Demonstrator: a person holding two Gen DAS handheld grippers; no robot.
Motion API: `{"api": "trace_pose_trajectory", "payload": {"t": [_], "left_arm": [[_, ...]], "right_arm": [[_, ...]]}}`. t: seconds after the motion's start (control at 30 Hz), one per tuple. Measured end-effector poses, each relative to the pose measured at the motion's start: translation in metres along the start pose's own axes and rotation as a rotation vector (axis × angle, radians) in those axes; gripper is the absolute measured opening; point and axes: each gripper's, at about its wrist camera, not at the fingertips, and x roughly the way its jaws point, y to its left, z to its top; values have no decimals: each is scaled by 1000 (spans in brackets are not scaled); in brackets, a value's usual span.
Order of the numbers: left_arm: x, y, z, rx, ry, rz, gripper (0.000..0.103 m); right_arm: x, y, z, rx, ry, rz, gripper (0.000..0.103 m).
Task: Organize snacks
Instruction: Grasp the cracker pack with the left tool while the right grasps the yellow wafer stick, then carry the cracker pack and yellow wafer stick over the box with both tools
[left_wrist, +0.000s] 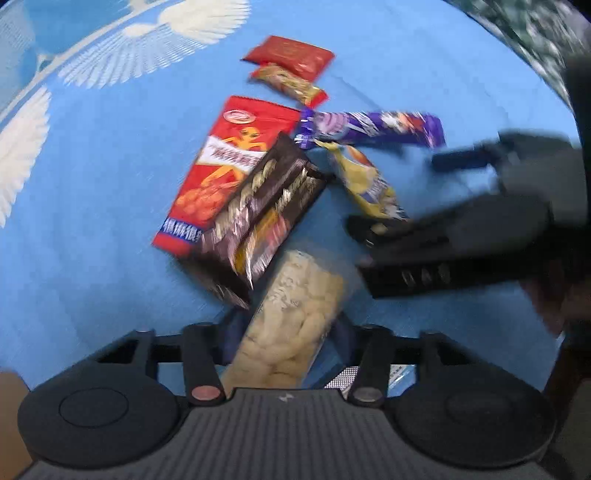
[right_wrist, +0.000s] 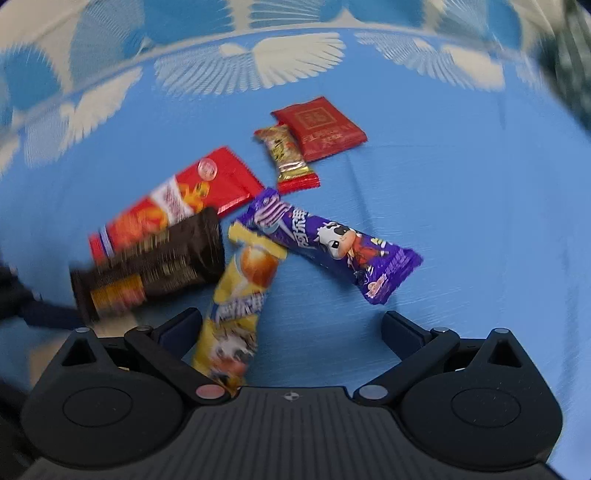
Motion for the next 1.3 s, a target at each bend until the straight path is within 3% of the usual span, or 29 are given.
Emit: {"api": "trace_pose_trajectory", "payload": {"t": [0.1, 0.13, 0.17, 0.33, 0.43, 0.7, 1.0, 1.3], "left_arm": [[-8, 11, -8, -90, 1, -19, 41], [-12, 12, -11, -105, -1, -20, 41], [-17, 13, -18, -118, -8, -17, 41], [-58, 13, -41, -213, -63, 13, 41], [-96, 18, -52, -274, -139, 41, 41], [-231, 4, -107, -374, -344, 94, 41], [-338, -21, -226, -436, -464, 92, 41], [-400, -30, -346, -533, -526, 183, 41]], "right_arm": [[-15, 0, -15, -37, -81, 30, 62], [-19, 0, -18, -52, -98, 33, 38], [-23, -1, -20, -52, -101, 31, 20], [-59, -17, -29, 64, -153, 56, 17], [-90, -24, -35, 142, -206, 92, 17], [-197, -9, -64, 212, -345, 155, 17], [-326, 67, -119, 133, -418, 254, 17], [-384, 157, -164, -41, -425, 408, 17]]}}
